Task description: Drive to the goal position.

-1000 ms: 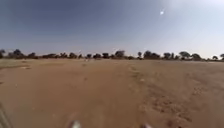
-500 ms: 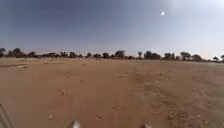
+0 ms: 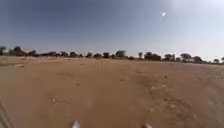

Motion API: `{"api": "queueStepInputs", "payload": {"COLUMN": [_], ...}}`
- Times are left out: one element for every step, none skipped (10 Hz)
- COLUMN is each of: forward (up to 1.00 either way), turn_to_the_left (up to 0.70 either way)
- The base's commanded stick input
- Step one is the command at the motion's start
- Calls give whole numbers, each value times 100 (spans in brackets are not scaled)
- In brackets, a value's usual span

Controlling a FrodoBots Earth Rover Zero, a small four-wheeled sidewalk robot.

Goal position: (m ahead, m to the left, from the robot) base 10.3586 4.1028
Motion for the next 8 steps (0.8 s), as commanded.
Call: {"api": "queueStepInputs", "payload": {"forward": [70, 70, 70, 70, 70, 70, 70, 70], "turn_to_the_left": [0, 0, 0, 0, 0, 0, 0, 0]}}
